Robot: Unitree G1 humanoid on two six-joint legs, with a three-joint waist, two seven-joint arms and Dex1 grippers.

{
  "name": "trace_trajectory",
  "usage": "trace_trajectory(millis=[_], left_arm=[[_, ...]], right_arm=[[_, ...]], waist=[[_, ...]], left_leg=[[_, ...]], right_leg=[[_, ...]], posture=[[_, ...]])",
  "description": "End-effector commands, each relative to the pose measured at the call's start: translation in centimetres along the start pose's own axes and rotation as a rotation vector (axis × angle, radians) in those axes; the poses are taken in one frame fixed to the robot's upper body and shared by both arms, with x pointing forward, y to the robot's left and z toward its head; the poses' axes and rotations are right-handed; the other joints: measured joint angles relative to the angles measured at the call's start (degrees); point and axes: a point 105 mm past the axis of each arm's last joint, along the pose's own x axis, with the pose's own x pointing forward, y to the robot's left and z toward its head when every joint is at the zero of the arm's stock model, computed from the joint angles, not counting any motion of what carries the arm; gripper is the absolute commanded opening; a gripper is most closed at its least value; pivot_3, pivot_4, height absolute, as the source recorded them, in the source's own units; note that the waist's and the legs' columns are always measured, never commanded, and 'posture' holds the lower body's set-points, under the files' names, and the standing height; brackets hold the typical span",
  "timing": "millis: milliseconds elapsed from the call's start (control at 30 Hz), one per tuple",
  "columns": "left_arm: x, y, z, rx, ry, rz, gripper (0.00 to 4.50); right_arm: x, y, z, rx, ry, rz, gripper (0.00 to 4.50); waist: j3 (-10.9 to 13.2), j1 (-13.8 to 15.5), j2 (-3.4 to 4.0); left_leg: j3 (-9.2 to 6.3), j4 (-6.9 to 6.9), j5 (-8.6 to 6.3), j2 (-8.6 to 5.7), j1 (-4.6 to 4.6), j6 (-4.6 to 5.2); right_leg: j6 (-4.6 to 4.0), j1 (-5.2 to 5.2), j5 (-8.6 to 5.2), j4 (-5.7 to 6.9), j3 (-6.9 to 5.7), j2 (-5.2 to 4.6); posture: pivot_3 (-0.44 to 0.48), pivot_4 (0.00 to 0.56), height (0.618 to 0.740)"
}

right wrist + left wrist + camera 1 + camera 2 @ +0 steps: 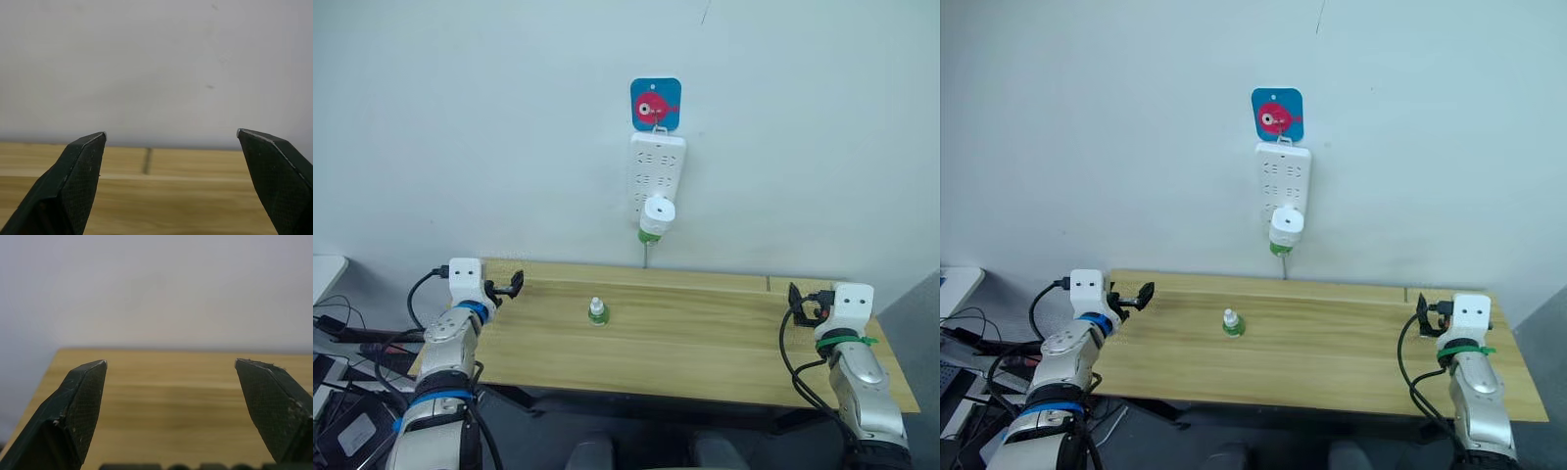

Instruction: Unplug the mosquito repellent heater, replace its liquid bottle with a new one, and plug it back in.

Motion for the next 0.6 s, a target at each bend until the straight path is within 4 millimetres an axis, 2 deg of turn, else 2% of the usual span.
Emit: trace_trajectory(millis=[33,100,200,300,400,600], left_arm=[[-0.1,-1.1,4.8,0.027,-0.123,-0.132,4.50],[-0.2,-2.2,6.8,0.026,-0.166,-0.218,4.50],[-0.1,-3.9,9.6,0.025,-0.219,-0.327,3.91],[0.4,-6.1,11.3,0.074,-0.231,-0.419,3.02],[0.7,-8.9,12.9,0.118,-0.255,-0.528,3.02],[1.6,-12.8,14.7,0.161,-0.275,-0.673,3.02]], right_arm=[[-0.2,2.2,3.7,0.037,-0.099,0.138,4.47],[-0.4,3.9,5.1,0.056,-0.122,0.229,4.47],[-0.8,6.1,6.9,0.052,-0.143,0.351,4.50],[-1.1,8.3,8.5,0.065,-0.166,0.454,4.50],[-1.5,10.3,10.3,0.072,-0.194,0.535,4.50],[-1.8,12.8,12.1,0.092,-0.220,0.628,4.50]], waist=[[0.3,0.0,0.02],[0.5,0.0,0.05],[0.8,0.0,0.02],[1.0,0.1,0.00],[1.3,0.0,-0.02],[2.0,0.0,-0.15]], left_leg=[[-0.04,0.00,0.00,0.00,0.00,0.00],[-0.07,0.00,0.00,0.00,-0.01,0.00],[-0.09,0.00,0.00,0.00,-0.03,0.00],[-0.08,0.02,0.00,-0.02,-0.04,0.00],[-0.08,0.01,0.00,-0.02,-0.04,0.00],[-0.08,0.01,0.00,-0.02,-0.10,0.00]], right_leg=[[0.00,0.00,0.00,-0.01,-0.01,0.00],[0.00,-0.01,0.00,0.00,0.00,0.00],[0.00,-0.01,0.00,-0.03,-0.02,-0.01],[0.00,-0.01,0.00,-0.04,-0.06,-0.01],[0.00,-0.02,-0.01,-0.05,-0.04,-0.01],[0.00,-0.07,-0.01,-0.07,-0.06,0.00]], posture=[[0.073,0.123,0.740],[0.071,0.127,0.740],[0.072,0.128,0.740],[0.068,0.131,0.740],[0.064,0.132,0.740],[0.047,0.137,0.740]])
